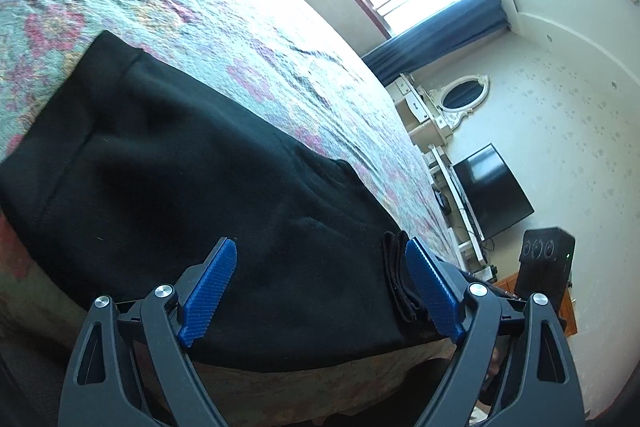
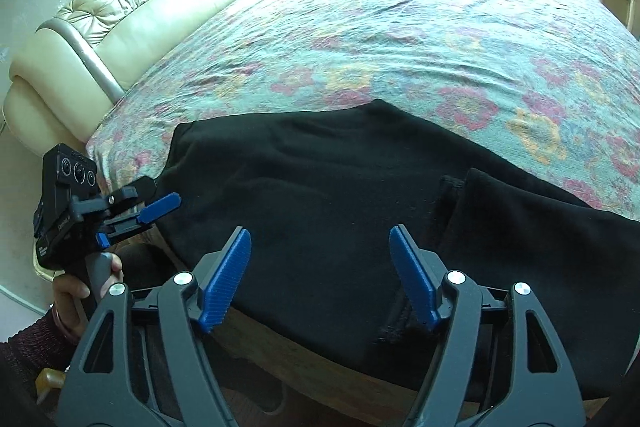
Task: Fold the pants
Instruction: 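Grasp the end of the black pants with the left tool and lift it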
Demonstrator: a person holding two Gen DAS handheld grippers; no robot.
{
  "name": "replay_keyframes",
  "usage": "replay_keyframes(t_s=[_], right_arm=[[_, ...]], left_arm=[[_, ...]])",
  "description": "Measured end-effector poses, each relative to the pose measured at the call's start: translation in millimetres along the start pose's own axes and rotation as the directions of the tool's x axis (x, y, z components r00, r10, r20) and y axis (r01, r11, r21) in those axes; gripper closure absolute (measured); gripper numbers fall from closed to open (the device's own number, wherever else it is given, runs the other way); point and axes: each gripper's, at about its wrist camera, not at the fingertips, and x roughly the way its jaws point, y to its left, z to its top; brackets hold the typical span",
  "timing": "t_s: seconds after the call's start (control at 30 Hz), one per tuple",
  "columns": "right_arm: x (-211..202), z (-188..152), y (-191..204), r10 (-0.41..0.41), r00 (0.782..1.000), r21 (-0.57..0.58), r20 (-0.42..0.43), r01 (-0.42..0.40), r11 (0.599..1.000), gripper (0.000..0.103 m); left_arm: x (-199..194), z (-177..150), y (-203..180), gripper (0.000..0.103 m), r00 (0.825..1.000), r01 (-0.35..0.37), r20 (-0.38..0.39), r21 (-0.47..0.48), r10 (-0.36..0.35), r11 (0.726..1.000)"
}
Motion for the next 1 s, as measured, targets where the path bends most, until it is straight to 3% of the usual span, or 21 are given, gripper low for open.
replay_keyframes(t_s=[0.13, 0.27, 0.43, 0.53, 0.57, 0.63, 0.83, 0.9, 1.0], right_arm=[[15, -7, 9, 0.039, 0.999, 0.011, -0.038, -0.038, 0.999, 0.028], [27, -20, 12, 0.097, 0.992, 0.052, -0.076, -0.094, 0.994, 0.028], [30, -32, 10, 0.112, 0.989, 0.077, -0.099, -0.104, 0.992, 0.028], [30, -38, 4, 0.125, 0.987, 0.103, -0.105, -0.115, 0.988, 0.028], [31, -39, 2, 0.134, 0.985, 0.112, -0.108, -0.122, 0.986, 0.028], [32, -42, 1, 0.149, 0.982, 0.123, -0.113, -0.135, 0.983, 0.028], [30, -49, 1, 0.176, 0.978, 0.135, -0.112, -0.161, 0.978, 0.028], [31, -50, 1, 0.196, 0.974, 0.143, -0.111, -0.179, 0.973, 0.028], [33, -55, 4, 0.218, 0.969, 0.152, -0.118, -0.200, 0.968, 0.028]], left_arm=[[-34, 34, 36, 0.018, 0.999, 0.029, 0.041, -0.054, -0.026, 0.998], [-41, 67, 82, 0.018, 0.997, 0.076, -0.016, -0.170, -0.080, 0.982], [-54, 93, 106, 0.018, 1.000, -0.001, 0.016, -0.170, 0.004, 0.985], [-48, 98, 119, 0.018, 0.997, 0.030, -0.060, -0.214, -0.044, 0.976], [-41, 97, 124, 0.018, 0.993, 0.015, -0.109, -0.239, -0.042, 0.971], [-28, 94, 132, 0.018, 0.981, -0.076, -0.190, -0.238, 0.030, 0.968], [-33, 95, 138, 0.018, 0.988, -0.050, -0.156, -0.310, 0.001, 0.949], [-25, 94, 132, 0.018, 0.982, -0.038, -0.186, -0.289, -0.017, 0.957], [-12, 91, 115, 0.018, 0.970, -0.080, -0.241, -0.199, 0.031, 0.977]])
